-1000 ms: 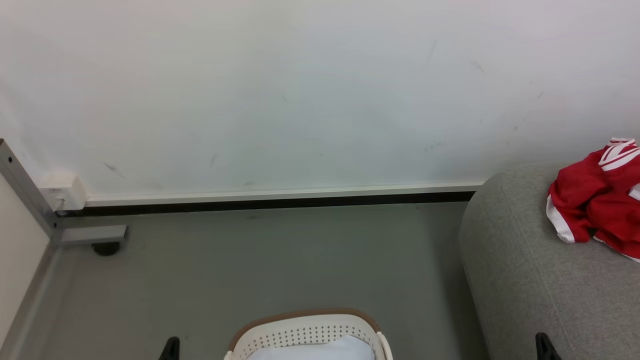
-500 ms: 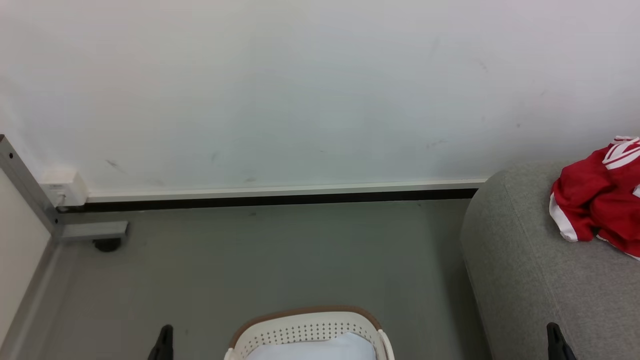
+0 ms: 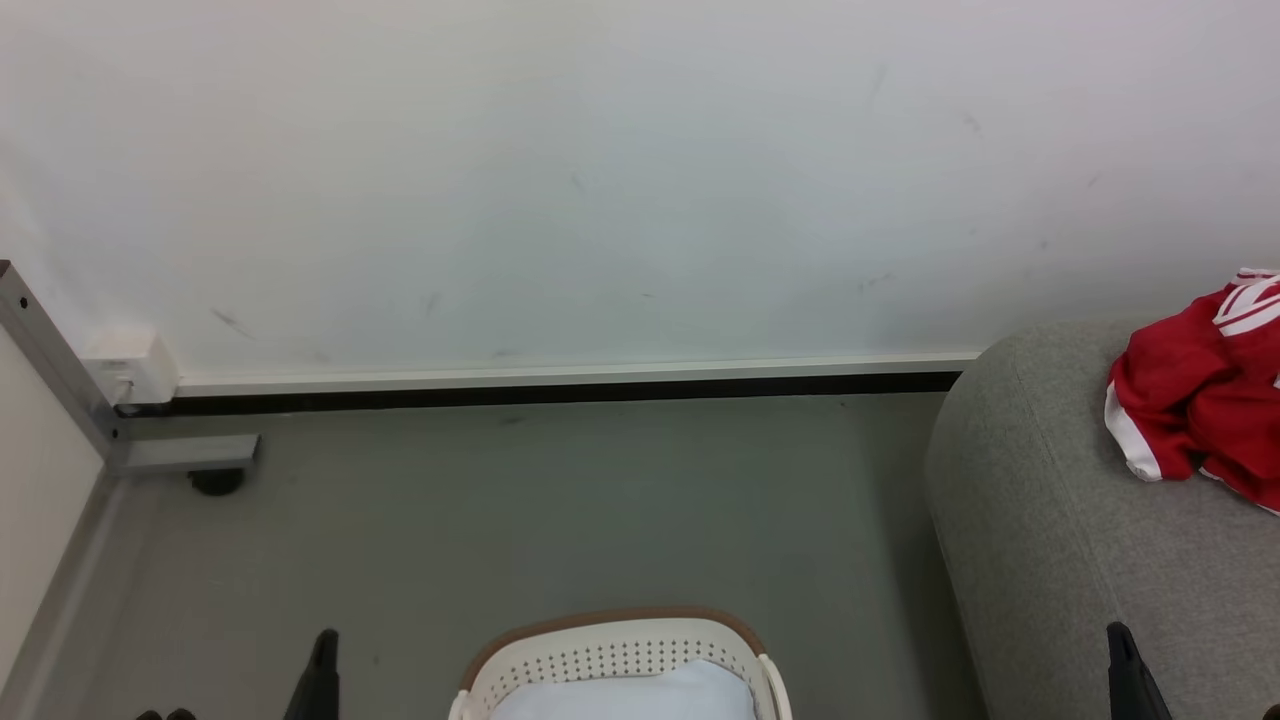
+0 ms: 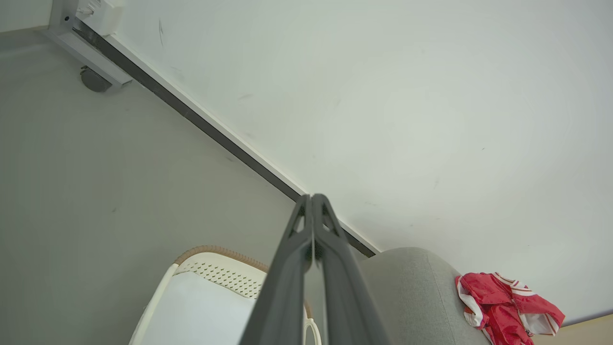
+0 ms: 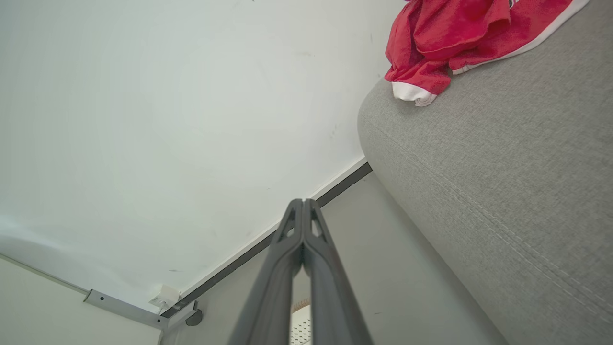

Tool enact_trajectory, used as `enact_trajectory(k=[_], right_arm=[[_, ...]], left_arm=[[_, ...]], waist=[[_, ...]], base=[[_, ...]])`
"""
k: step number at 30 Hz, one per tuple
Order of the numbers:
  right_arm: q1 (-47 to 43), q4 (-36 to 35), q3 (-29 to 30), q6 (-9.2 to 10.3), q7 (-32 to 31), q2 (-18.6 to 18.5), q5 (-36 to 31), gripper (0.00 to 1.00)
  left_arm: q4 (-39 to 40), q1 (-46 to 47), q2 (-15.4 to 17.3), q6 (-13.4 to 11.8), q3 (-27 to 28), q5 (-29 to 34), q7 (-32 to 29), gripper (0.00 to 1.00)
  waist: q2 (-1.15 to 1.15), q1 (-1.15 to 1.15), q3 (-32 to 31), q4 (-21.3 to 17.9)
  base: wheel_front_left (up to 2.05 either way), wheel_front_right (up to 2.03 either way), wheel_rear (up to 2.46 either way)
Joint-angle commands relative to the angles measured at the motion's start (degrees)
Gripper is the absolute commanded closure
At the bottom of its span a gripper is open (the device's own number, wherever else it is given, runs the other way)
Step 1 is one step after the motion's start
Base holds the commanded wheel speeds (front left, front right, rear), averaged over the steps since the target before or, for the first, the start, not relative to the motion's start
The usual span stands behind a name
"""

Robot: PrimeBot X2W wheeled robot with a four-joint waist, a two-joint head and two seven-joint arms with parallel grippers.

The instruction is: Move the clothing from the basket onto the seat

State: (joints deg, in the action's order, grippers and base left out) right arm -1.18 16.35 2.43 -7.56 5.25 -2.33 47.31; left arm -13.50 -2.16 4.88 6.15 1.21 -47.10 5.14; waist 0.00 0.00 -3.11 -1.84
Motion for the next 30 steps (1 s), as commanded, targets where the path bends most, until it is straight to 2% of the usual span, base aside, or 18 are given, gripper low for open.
enact_trajectory(k=[1, 30], right_arm=[[1.6, -1.0, 0.4, 0.05, -0.4, -0.5, 2.3, 1.0], [4.2, -1.6, 2.1, 0.08, -5.4, -0.6, 20.8, 1.0]], left_arm=[[0.5, 1.6, 0.2, 0.4, 0.5, -2.1, -0.4, 1.0], [0.1, 4.8, -0.7, 0.9, 2.7, -21.0, -5.3, 1.0]], waist=[[0.0, 0.0, 0.1, 0.0], [0.0, 0.0, 1.2, 0.7]], base=[[0.0, 0.0, 0.0], [0.0, 0.0, 0.0]])
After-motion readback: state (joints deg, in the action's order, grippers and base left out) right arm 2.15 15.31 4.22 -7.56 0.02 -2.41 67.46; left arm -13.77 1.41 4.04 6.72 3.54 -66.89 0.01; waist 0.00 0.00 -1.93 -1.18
